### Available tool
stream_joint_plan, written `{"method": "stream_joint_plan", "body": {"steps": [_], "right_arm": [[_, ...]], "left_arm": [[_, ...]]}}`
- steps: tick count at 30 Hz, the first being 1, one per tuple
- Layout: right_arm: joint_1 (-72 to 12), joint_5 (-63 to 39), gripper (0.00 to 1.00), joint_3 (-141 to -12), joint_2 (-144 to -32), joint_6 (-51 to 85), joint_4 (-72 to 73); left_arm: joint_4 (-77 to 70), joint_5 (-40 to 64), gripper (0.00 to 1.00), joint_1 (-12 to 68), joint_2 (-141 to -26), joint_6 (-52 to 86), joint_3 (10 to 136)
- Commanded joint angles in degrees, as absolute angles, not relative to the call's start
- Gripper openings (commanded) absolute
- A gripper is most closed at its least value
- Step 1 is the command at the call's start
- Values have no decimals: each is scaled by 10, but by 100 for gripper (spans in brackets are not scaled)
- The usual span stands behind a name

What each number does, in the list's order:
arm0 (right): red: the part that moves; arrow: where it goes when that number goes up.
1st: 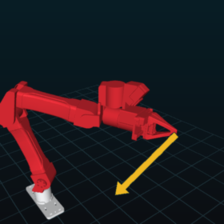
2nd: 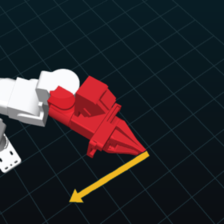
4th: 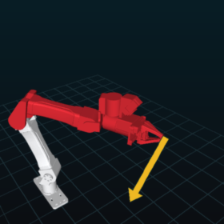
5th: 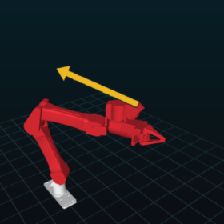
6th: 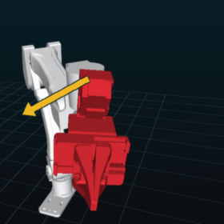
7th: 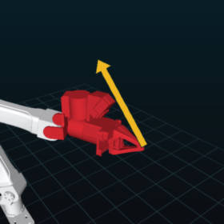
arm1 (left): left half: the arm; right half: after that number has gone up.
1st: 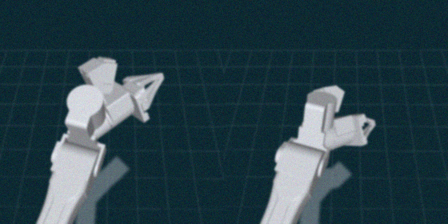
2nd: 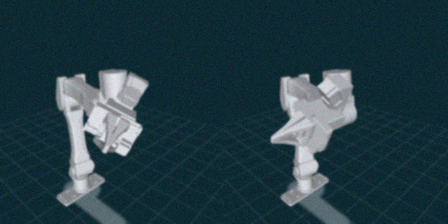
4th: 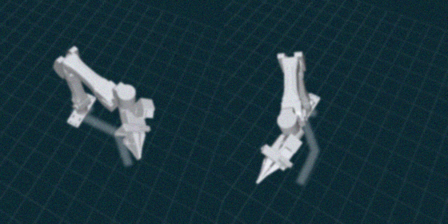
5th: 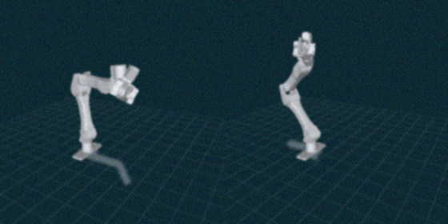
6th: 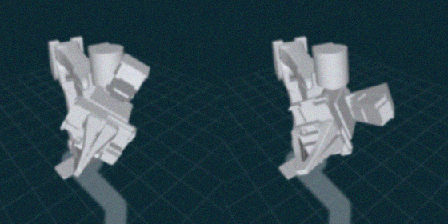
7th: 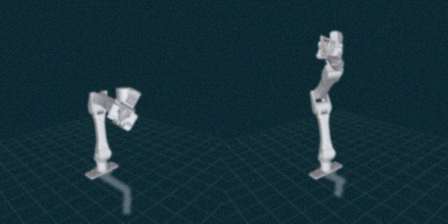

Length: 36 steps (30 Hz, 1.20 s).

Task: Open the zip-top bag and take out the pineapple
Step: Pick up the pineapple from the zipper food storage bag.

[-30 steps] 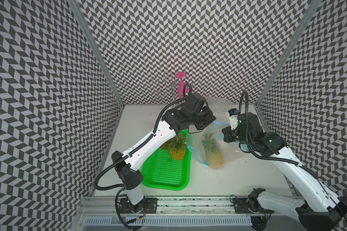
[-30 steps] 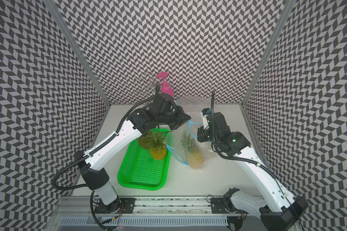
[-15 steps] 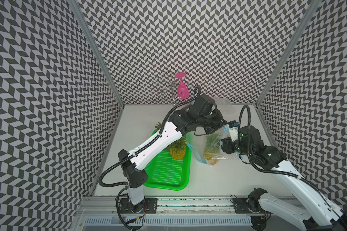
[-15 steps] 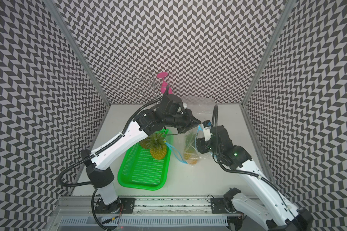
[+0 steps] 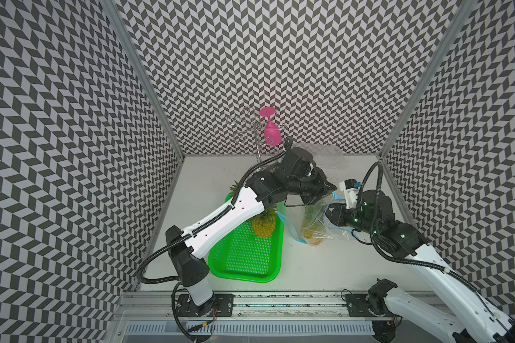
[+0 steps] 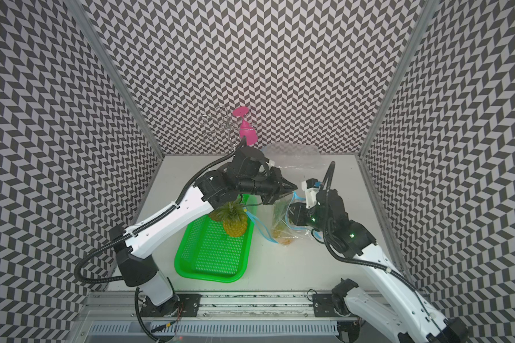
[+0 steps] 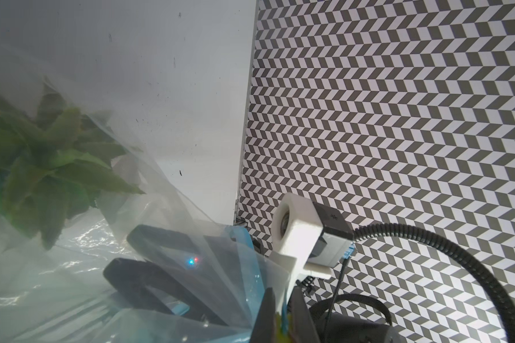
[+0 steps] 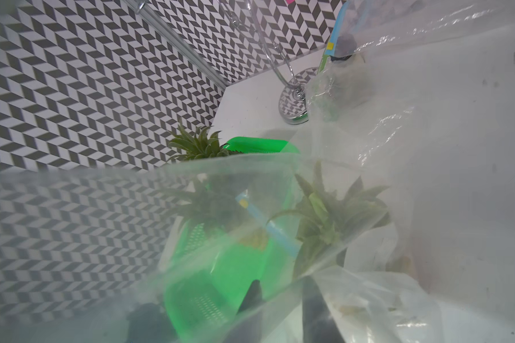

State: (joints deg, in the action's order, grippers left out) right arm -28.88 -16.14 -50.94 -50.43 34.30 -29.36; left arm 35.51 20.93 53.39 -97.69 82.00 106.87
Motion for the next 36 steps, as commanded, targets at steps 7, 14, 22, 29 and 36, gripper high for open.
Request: {"method": "stream_joint_plan", "body": {"steps": [7, 14, 22, 29, 36], "right_arm": [[-304, -177, 27, -455, -474, 489, -235], [-304, -71, 42, -438, -472, 549, -206], [-306, -2, 52, -487, -487, 492, -311], [-306, 33, 53, -476, -497, 433, -304], [-306, 20, 53, -437, -534, 428, -167]], "left_arm": [[274, 240, 0, 557, -959, 868, 1058], [281, 241, 0, 576, -958, 874, 1063], [288, 231, 0, 583, -954, 872, 1065], [279, 235, 0, 589, -962, 874, 1074], [273, 248, 0, 595, -976, 876, 1086]]}}
